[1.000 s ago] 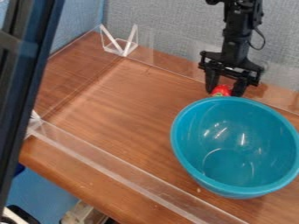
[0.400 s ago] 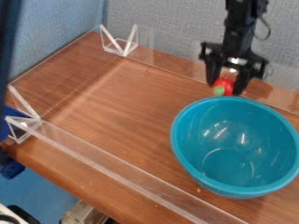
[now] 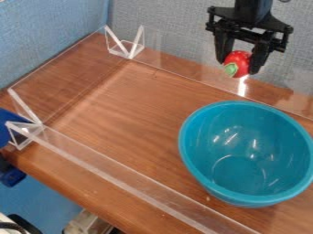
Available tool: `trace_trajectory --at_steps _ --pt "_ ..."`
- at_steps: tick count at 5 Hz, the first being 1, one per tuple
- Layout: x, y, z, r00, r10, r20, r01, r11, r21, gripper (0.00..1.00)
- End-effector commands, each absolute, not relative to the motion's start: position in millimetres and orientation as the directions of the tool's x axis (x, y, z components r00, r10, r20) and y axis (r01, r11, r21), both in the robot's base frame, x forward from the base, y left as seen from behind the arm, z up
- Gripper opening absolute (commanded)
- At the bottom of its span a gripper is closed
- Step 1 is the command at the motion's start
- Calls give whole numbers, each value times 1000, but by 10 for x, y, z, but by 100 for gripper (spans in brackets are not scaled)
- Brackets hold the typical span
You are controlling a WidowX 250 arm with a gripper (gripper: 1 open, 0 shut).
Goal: Put the strawberry in the blue bowl
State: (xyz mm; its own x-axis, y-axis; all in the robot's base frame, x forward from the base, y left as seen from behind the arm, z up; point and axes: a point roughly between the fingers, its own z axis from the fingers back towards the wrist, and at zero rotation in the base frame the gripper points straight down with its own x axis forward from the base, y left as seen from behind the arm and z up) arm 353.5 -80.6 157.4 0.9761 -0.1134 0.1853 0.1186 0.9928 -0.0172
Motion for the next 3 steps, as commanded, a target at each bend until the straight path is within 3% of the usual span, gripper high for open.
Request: trace_trajectory --at_steps 1,3 --pt "3334 -909 1751 964 -141 226 149 989 -20 0" --pt "2983 -1121 1472 969 -185 166 192 981 -26 0"
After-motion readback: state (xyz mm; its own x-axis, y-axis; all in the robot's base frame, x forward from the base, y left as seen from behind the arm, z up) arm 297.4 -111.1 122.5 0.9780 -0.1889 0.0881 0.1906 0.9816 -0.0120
